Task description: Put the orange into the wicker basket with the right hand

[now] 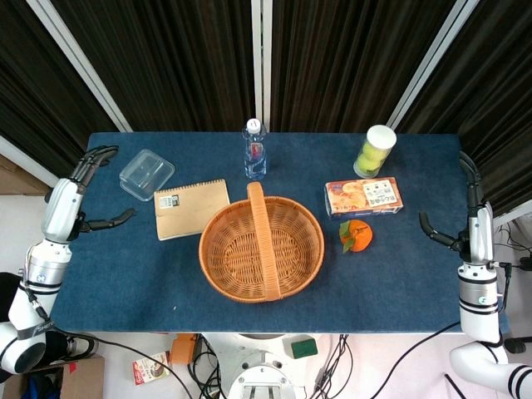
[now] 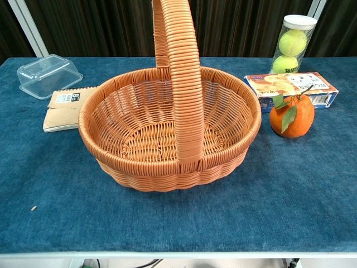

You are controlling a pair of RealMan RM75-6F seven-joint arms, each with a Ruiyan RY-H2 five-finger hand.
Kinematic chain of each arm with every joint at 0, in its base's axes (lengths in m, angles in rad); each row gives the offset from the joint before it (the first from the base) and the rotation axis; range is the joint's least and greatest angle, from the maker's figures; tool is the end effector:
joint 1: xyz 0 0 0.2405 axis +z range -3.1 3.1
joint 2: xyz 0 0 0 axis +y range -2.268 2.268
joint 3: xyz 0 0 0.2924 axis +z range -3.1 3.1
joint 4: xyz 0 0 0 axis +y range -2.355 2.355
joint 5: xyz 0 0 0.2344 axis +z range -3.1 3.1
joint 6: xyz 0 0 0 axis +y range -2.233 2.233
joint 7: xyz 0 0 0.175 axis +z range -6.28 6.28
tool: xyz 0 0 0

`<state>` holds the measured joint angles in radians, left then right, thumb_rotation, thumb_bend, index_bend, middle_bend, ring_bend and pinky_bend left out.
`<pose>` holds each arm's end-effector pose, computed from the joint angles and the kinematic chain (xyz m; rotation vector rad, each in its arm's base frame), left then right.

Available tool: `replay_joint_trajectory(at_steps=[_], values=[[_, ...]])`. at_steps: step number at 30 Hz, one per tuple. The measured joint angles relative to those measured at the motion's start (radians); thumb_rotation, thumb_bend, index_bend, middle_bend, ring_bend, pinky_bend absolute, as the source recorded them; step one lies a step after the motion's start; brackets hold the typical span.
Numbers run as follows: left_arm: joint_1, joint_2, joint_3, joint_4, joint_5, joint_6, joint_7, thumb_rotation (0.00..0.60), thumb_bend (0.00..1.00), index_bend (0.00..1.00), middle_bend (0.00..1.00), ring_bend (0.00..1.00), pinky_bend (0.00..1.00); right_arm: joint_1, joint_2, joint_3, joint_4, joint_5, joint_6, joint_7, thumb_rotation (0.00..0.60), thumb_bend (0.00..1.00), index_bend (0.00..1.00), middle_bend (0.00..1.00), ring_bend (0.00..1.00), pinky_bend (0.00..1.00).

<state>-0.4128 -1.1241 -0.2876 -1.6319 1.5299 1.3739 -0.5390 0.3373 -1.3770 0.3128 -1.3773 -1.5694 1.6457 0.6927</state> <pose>-0.2199 0.3590 0.1744 -1.3870 -1.0610 -1.6875 -0.2611 -0.3383 0.1550 1.1049 -0.9568 1.9552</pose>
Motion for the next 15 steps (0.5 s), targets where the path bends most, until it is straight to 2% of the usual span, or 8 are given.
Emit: replay_joint_trajectory(at_steps=[6, 15], values=[[-0.041, 0.023, -0.005, -0.024, -0.036, -0.055, 0.093, 0.600, 0.16, 0.13, 0.12, 0.08, 0.24, 0.007, -0.014, -0.005, 0.033, 0.010, -0.004, 0.031, 0.600, 0.34, 0.00, 0.00, 0.00, 0.00], [-0.048, 0.046, 0.035, -0.054, -0.011, -0.070, 0.144, 0.600, 0.13, 0.16, 0.12, 0.08, 0.24, -0.004, -0.012, -0.034, 0.068, 0.000, 0.015, 0.037, 0.600, 0.34, 0.00, 0.00, 0.00, 0.00]])
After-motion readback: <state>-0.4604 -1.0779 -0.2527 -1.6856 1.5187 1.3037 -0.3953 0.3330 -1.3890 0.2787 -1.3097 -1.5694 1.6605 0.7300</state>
